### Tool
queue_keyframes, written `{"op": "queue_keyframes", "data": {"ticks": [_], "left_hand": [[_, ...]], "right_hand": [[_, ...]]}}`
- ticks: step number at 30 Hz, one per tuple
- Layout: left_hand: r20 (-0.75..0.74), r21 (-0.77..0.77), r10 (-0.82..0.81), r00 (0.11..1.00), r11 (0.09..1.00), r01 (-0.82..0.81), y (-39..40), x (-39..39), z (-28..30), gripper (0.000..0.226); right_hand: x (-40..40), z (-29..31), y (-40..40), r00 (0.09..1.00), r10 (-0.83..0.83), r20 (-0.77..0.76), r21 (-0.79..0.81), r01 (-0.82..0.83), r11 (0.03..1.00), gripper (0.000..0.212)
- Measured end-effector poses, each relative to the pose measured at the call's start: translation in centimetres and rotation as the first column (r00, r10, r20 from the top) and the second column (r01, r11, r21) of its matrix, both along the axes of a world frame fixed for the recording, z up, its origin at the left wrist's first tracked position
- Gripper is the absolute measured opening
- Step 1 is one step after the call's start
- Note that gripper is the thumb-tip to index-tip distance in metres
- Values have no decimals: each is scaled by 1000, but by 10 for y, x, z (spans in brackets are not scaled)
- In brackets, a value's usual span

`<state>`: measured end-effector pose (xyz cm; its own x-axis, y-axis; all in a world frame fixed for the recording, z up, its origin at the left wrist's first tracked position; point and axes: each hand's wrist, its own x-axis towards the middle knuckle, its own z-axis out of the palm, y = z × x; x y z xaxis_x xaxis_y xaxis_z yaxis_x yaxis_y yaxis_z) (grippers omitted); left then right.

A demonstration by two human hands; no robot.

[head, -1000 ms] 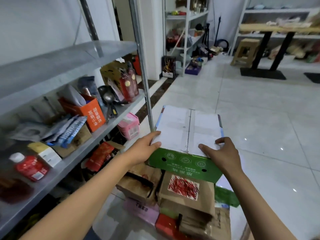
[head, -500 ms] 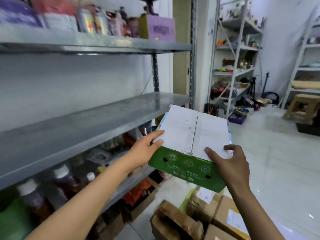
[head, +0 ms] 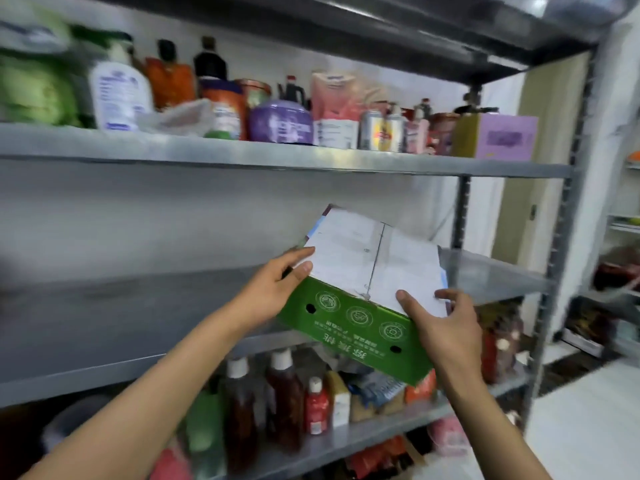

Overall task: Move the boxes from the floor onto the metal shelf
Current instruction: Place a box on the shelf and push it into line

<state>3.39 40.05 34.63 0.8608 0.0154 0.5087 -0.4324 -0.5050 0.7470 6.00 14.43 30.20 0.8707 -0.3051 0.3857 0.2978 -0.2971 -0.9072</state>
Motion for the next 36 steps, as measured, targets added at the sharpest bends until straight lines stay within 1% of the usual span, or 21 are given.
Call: {"op": "queue_keyframes", "data": {"ticks": [5,10,12,14,16,18,21,22,26,29,30,32,34,36], "left_hand": [[20,-72,165,986,984,-163,76,-39,10,38],[39,-115,332,943,938,-326,135,-87,12,38],[29,-158,392,920,910,-383,154,-105,14,44],[26,-235,454,890,868,-436,170,-120,18,57],[-1,-232,516,857,833,-502,186,-135,25,63],[-30,-236,493,870,842,-485,205,-150,33,65],[-83,-253,414,906,871,-421,235,-168,42,85],[-88,-248,414,906,872,-422,242,-173,44,87],[-70,-245,432,899,866,-435,258,-180,56,76],[-54,-238,422,905,875,-422,268,-179,63,72],[-47,-236,420,906,877,-419,269,-179,66,70],[-20,-212,431,902,880,-425,268,-173,71,69],[18,-176,468,883,871,-458,268,-164,71,69],[62,-128,540,839,838,-530,272,-154,68,72]], "right_hand": [[10,18,84,983,182,16,-22,-182,983,59],[6,30,159,931,363,20,-38,-363,931,49],[3,33,186,905,425,18,-43,-424,905,50],[-1,36,212,877,481,12,-47,-480,876,53],[-5,38,237,839,544,0,-30,-543,839,56],[-10,37,256,808,588,11,-22,-588,809,59],[-16,30,280,771,636,-1,-70,-635,769,63],[-17,26,289,752,658,-22,-73,-658,749,65],[-29,8,318,649,758,-66,-109,-760,641,100],[-34,4,330,601,797,-59,-80,-799,596,105],[-33,3,334,595,802,-58,-74,-804,590,109],[-29,-1,340,632,774,-48,-152,-770,619,114],[-20,-9,345,666,745,-44,-242,-730,639,110],[-14,-14,349,684,728,-37,-320,-698,640,103]]}}
